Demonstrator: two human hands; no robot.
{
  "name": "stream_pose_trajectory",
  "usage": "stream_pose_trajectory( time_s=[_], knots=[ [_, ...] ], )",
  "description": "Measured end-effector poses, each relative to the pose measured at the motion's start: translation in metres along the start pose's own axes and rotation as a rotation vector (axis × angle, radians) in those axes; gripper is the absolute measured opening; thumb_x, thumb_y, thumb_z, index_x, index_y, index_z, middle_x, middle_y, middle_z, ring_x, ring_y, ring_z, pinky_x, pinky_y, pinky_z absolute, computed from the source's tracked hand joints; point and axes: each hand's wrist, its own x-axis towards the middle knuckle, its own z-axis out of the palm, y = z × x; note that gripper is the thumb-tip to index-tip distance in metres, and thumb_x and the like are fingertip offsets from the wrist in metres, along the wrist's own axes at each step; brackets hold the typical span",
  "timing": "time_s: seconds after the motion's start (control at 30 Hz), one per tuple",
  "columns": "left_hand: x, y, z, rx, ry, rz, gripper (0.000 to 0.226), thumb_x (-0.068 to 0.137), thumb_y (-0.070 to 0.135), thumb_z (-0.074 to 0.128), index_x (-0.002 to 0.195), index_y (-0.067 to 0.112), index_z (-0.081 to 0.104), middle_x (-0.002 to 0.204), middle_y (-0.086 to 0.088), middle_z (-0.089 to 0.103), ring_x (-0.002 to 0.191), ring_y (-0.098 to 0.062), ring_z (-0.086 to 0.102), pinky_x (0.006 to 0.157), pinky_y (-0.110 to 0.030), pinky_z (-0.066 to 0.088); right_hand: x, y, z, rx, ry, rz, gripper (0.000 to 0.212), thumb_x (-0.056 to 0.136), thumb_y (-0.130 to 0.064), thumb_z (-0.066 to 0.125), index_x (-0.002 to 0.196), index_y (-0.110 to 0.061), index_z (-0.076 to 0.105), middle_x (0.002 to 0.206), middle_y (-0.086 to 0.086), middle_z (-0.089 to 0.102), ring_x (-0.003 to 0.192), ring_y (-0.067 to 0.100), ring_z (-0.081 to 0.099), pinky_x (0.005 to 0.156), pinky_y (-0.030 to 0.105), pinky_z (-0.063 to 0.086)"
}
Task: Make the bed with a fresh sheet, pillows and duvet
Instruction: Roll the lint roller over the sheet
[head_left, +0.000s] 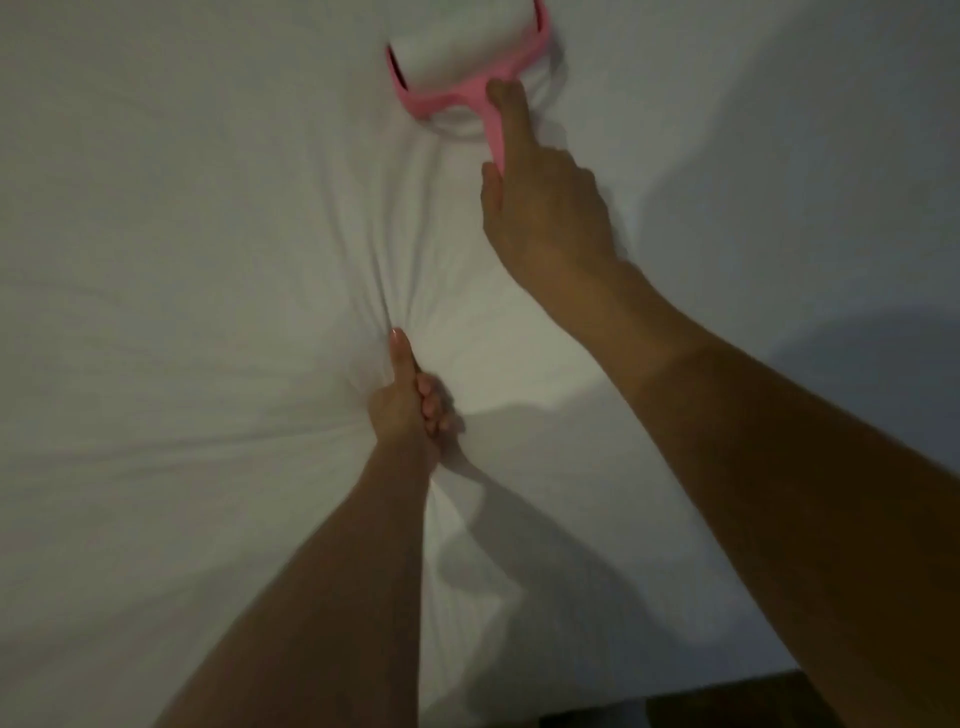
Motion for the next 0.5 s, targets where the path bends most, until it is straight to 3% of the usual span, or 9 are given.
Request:
stream_pose_trajectory(
  time_s=[0.17,0.23,0.33,0.4,0.5],
  knots=[
    [0.002,-0.001,-0.007,-0.010,-0.117,-0.008,0.058,0.087,0.065,0.047,0.054,0.020,0.030,0.032,0.009,0.030,0.023,-0.004,0.024,0.027,-0.012,0.019,-0.129,0.048,0.038,0.057,-0.002,0.052,0.055,0.102,-0.031,0.036,0.152,-0.034,0.013,0.113,0.013,0.061,0.094,0.034,0.062,0.075,0.042,0.048],
    [-0.001,0.000,-0.009,-0.034,-0.192,-0.020,0.060,0.089,0.064,0.044,0.049,0.021,0.033,0.032,0.010,0.030,0.022,-0.004,0.024,0.025,-0.013,0.019,-0.180,0.070,0.055,0.033,0.068,0.045,0.052,0.100,-0.033,0.037,0.150,-0.031,0.025,0.098,0.013,0.063,0.076,0.033,0.064,0.062,0.038,0.049],
    [-0.010,0.004,-0.015,-0.006,-0.339,-0.068,0.078,0.090,0.068,0.032,0.031,0.019,0.037,0.028,0.008,0.031,0.020,-0.006,0.027,0.026,-0.014,0.022,-0.252,0.106,0.072,-0.002,0.274,-0.036,0.045,0.098,-0.030,0.041,0.142,-0.023,0.045,0.069,0.008,0.057,0.045,0.024,0.052,0.040,0.031,0.044],
    [-0.020,0.004,-0.015,0.001,-0.396,-0.068,0.083,0.091,0.069,0.027,0.026,0.017,0.037,0.027,0.008,0.030,0.020,-0.007,0.029,0.027,-0.013,0.023,-0.293,0.129,0.080,0.056,0.240,-0.056,0.045,0.099,-0.033,0.037,0.143,-0.027,0.036,0.071,0.006,0.060,0.046,0.020,0.053,0.040,0.031,0.048],
    [-0.042,-0.001,-0.019,-0.016,-0.269,0.084,0.077,0.092,0.063,0.037,0.030,0.019,0.036,0.029,0.009,0.027,0.023,-0.007,0.026,0.028,-0.013,0.021,-0.340,0.159,0.078,0.135,0.153,-0.050,0.046,0.099,-0.036,0.031,0.144,-0.031,0.026,0.069,0.003,0.060,0.043,0.014,0.051,0.040,0.029,0.049]
  ],
)
